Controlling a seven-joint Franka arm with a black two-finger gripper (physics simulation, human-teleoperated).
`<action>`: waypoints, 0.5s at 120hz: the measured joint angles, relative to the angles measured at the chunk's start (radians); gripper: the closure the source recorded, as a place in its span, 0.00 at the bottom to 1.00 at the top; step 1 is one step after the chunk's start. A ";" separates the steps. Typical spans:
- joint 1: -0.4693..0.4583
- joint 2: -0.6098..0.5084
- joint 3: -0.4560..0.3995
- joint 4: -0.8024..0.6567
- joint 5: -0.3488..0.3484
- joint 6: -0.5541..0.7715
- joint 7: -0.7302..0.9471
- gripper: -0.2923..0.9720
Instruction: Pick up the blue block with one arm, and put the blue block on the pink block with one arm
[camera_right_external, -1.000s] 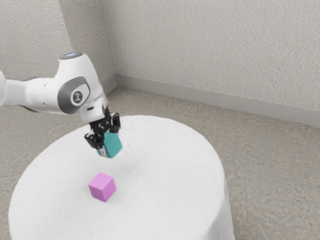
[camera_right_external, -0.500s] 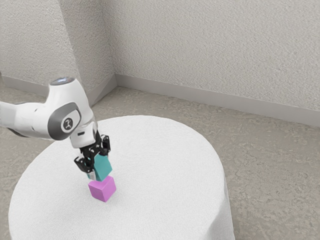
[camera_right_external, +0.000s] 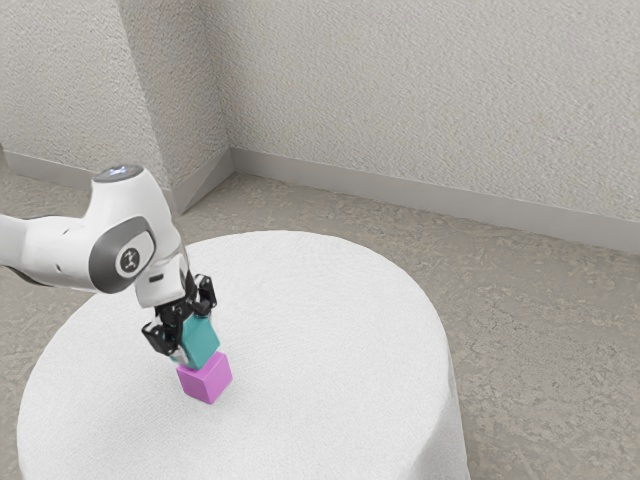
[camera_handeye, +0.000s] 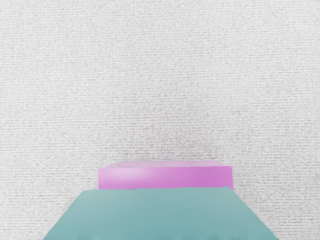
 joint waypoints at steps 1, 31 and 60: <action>0.000 0.000 0.000 0.000 0.000 -0.001 0.000 0.39; 0.000 -0.025 0.001 0.006 0.001 -0.033 -0.008 0.28; -0.001 -0.147 -0.007 0.489 0.028 -0.428 -0.067 0.25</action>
